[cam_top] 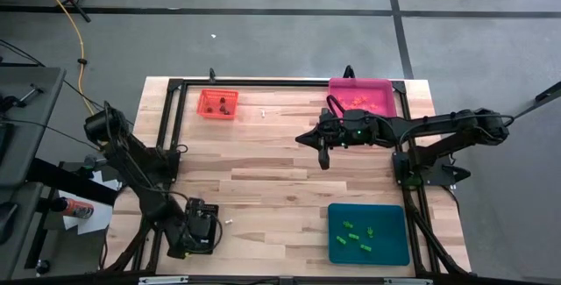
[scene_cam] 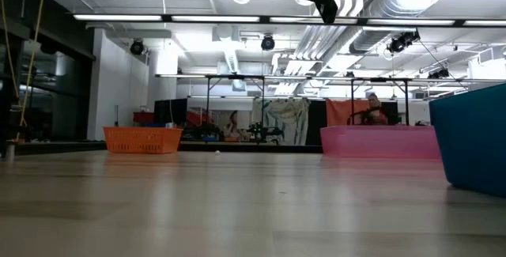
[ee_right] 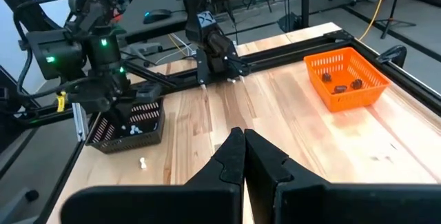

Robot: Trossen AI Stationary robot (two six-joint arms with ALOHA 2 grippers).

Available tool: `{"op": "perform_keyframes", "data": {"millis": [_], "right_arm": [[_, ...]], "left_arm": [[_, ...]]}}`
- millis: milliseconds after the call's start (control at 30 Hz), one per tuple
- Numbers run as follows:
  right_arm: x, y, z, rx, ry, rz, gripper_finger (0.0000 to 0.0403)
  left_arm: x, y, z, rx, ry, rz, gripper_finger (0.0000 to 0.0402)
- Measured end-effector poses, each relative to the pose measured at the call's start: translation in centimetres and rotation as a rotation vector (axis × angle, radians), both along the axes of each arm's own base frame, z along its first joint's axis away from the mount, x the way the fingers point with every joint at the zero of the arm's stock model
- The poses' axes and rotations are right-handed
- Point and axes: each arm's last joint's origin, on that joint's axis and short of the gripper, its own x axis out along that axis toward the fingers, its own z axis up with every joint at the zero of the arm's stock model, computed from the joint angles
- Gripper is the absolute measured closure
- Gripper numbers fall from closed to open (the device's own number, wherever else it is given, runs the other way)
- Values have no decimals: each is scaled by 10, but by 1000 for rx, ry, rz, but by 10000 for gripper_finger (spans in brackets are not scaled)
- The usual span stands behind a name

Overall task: Sort Halloween decoration
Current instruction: Put the bottom right white bone toy into the black bin, then put the top white bone toy into the black bin

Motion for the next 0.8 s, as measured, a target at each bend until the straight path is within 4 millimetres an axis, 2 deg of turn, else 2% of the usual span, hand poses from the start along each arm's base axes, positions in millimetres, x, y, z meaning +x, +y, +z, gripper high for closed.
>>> {"op": "perform_keyframes", "data": {"millis": [167,367,500,633,800], "right_arm": [[-1,0,-2,5,23,-1,402],[-1,0,-4,34,40,-7,402],[-1,0,-4,35,44,-7,402],[-1,1,-4,47,44,-2,402],[-1,1,-3,65,31,-3,402]], "left_arm": [[0,1,-3,36,-3,-8,364],[0,2,-3,44,-2,9,315],[0,4,4,13,-18,39,280],[4,19,31,-8,-138,112,251],[17,62,87,114,-560,357,235]]}}
